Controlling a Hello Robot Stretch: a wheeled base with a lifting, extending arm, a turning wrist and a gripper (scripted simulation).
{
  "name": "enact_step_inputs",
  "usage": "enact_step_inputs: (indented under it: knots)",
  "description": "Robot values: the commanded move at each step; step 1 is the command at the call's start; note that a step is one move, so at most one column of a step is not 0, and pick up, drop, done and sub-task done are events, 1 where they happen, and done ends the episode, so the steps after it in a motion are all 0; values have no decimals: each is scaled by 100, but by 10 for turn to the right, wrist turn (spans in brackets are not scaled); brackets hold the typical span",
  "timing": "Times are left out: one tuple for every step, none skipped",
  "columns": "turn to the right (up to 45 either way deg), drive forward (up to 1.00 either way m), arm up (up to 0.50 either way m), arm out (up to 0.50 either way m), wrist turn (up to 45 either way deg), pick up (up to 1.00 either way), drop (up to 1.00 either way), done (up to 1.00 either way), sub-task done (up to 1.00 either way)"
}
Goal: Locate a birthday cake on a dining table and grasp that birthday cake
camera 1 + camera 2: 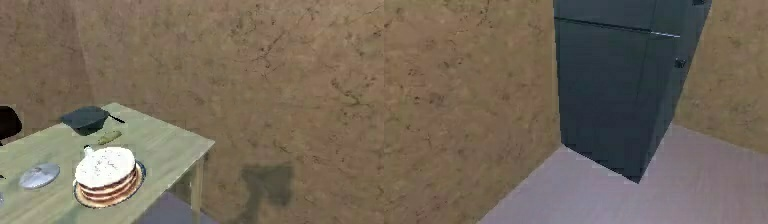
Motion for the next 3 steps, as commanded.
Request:
enact_step_inputs:
  knots:
    - [-450,0,0,0,0,0,0,0,0]
    - [-450,0,0,0,0,0,0,0,0]
    - [-240,0,0,0,0,0,0,0,0]
